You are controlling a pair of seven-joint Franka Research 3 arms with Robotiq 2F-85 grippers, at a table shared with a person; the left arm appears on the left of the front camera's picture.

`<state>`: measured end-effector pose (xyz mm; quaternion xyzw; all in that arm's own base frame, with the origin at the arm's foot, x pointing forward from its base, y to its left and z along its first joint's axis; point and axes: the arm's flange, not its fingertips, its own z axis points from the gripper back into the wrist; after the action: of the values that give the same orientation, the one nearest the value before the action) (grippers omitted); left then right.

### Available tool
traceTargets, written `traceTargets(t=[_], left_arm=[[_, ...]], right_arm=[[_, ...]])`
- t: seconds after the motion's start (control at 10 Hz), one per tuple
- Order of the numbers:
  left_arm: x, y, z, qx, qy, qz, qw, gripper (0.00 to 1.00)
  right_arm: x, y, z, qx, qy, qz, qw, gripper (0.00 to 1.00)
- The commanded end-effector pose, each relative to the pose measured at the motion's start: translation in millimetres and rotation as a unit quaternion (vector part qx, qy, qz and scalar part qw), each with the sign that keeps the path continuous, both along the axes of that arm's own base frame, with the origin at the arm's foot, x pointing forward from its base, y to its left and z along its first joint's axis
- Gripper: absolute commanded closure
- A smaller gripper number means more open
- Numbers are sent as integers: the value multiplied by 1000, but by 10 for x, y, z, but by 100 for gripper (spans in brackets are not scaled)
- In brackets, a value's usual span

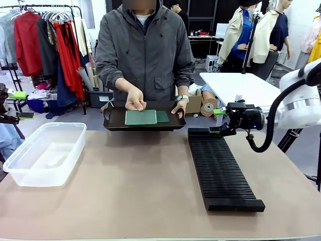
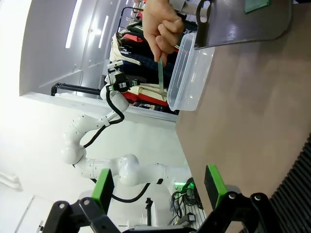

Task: Sort PCBs into racks and boxes based on the side picked up.
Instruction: Pick up the Blank PCB handed by the Human.

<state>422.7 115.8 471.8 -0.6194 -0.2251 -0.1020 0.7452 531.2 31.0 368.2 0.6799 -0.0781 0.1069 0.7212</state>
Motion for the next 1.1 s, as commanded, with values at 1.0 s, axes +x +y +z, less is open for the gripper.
traceTargets(t=[1.0], left_arm=[[-10,8,12,0,-1,0,1000,0]], right_arm=[[666,1036,-192,6,-10,-5,1000,0]])
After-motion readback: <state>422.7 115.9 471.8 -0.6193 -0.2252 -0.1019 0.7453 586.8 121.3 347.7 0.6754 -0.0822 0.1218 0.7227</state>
